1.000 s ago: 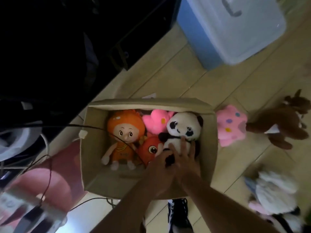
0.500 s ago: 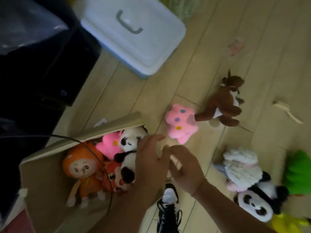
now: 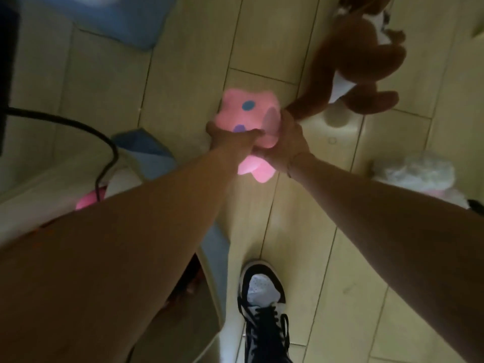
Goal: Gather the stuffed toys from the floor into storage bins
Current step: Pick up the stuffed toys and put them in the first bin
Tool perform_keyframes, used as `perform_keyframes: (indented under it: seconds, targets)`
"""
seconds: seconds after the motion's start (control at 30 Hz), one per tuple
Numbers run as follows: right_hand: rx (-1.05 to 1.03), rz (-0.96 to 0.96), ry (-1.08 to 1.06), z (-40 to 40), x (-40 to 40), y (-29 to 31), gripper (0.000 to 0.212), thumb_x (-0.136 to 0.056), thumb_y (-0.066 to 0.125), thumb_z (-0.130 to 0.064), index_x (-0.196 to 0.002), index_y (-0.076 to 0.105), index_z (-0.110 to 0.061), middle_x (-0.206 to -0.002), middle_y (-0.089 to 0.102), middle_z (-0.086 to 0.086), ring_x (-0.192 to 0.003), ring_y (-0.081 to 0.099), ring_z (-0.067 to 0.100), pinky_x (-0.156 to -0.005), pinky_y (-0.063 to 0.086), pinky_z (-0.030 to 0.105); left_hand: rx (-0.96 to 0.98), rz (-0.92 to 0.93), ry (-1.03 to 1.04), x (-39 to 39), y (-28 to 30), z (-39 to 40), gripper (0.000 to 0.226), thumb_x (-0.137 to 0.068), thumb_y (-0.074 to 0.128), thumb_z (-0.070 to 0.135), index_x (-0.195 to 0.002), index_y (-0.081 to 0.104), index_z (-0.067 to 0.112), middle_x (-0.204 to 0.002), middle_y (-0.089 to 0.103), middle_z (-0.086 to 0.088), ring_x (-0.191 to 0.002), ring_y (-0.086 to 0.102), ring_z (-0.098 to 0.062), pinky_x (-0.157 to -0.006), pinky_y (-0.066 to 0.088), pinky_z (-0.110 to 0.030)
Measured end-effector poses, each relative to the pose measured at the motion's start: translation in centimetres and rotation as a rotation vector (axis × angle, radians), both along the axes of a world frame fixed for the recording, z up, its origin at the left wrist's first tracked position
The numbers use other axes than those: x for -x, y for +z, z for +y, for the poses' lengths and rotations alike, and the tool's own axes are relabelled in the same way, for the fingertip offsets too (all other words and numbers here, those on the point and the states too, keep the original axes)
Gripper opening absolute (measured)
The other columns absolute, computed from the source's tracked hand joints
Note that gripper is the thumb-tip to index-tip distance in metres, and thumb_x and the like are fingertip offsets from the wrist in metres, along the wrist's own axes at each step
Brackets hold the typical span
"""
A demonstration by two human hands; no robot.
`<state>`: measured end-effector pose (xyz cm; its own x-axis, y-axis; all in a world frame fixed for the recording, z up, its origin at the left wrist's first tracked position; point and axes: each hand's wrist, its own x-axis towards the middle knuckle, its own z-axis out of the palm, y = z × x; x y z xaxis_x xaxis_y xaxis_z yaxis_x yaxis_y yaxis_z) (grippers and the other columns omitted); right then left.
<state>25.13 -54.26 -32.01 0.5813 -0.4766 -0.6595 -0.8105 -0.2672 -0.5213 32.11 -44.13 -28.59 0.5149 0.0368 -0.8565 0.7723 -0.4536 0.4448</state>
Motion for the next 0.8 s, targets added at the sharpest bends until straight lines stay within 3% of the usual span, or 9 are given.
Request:
perform_keyframes:
  seconds: [0.13,0.23,0.33,0.43,0.5,0.53,0.6,0.7,0.8]
  targets:
    - [-0.267,-0.090,-0.240,0.6,1.6,3.8,0.076,-0.070,0.089,-0.026,-0.135,0.052,-0.011,-0.122,0.068,0.003,-0.097,0.070,0.018,-0.062,0.057,0.013,0.046,0.085,-0.042,0.5,3.7,0.5,0.097,-0.058,0.086,0.044,-0.135,0.039,0.010,-0.123,0.058,-0.008,-0.105,0.061,-0.031,-0.092,0.054,-0.047]
    - [-0.375,-0.309,-0.305,1.3,4.7,11.2,0.075,-0.070,0.088,-0.017,-0.134,0.052,-0.006,-0.122,0.069,0.007,-0.102,0.072,0.022,-0.074,0.064,0.028,0.247,-0.037,-0.101,1.4,9.6,2.3,0.073,-0.042,0.089,0.049,-0.105,0.069,0.018,-0.104,0.073,-0.001,-0.094,0.070,-0.018,-0.084,0.058,-0.037]
    - [-0.512,-0.338,-0.178,2.3,8.4,18.6,0.059,-0.080,0.080,-0.010,-0.132,0.050,-0.010,-0.121,0.071,0.000,-0.110,0.071,0.018,-0.087,0.063,0.036,0.359,-0.009,-0.137,2.9,16.9,5.6,0.038,-0.059,0.090,0.025,-0.087,0.065,0.025,-0.085,0.072,0.009,-0.077,0.070,-0.009,-0.062,0.057,-0.024]
    - [-0.615,-0.346,-0.229,2.5,10.7,23.5,0.070,-0.072,0.087,-0.039,-0.124,0.053,-0.008,-0.109,0.074,-0.002,-0.095,0.073,0.011,-0.075,0.063,0.034,0.389,-0.010,-0.261,4.6,22.2,10.6,0.045,-0.063,0.089,0.027,-0.100,0.063,0.030,-0.097,0.073,0.007,-0.086,0.070,-0.010,-0.072,0.060,-0.033]
    - [-0.633,-0.362,-0.208,2.6,10.4,25.3,0.062,-0.071,0.087,-0.016,-0.122,0.051,-0.019,-0.102,0.076,-0.002,-0.083,0.074,0.009,-0.064,0.062,0.032,0.348,-0.094,-0.444,5.3,24.5,13.8,0.058,-0.057,0.088,0.042,-0.107,0.059,0.038,-0.105,0.071,0.011,-0.095,0.067,-0.009,-0.081,0.059,-0.037]
    - [-0.651,-0.333,-0.098,3.3,9.8,26.1,0.070,-0.065,0.084,-0.007,-0.123,0.051,-0.026,-0.101,0.077,-0.003,-0.082,0.074,0.008,-0.063,0.062,0.030,0.320,-0.138,-0.561,5.6,25.2,15.2,0.064,-0.055,0.085,0.049,-0.111,0.056,0.041,-0.106,0.069,0.015,-0.096,0.065,-0.006,-0.082,0.057,-0.033]
    - [-0.656,-0.155,0.205,5.8,8.4,27.3,0.081,-0.052,0.085,-0.025,-0.126,0.052,-0.027,-0.111,0.073,0.002,-0.094,0.073,0.012,-0.069,0.063,0.030,0.268,-0.181,-0.728,6.1,26.7,17.8,0.070,-0.057,0.082,0.052,-0.120,0.050,0.043,-0.107,0.065,0.019,-0.096,0.061,-0.004,-0.078,0.051,-0.023]
    - [-0.645,-0.022,0.414,10.2,6.4,28.3,0.084,-0.048,0.086,-0.044,-0.124,0.057,-0.023,-0.115,0.071,0.008,-0.101,0.072,0.018,-0.072,0.063,0.037,0.222,-0.163,-0.787,6.2,28.1,22.3,0.068,-0.064,0.079,0.056,-0.122,0.047,0.041,-0.109,0.065,0.017,-0.095,0.061,-0.007,-0.079,0.053,-0.024]
    - [-0.595,-0.084,0.426,13.4,3.6,28.9,0.070,-0.048,0.087,-0.041,-0.110,0.065,-0.020,-0.101,0.078,0.002,-0.089,0.076,0.017,-0.065,0.063,0.032,0.186,-0.257,-0.735,4.2,28.2,26.2,0.051,-0.081,0.061,0.061,-0.123,0.052,0.035,-0.120,0.062,0.010,-0.108,0.058,-0.010,-0.092,0.049,-0.026]
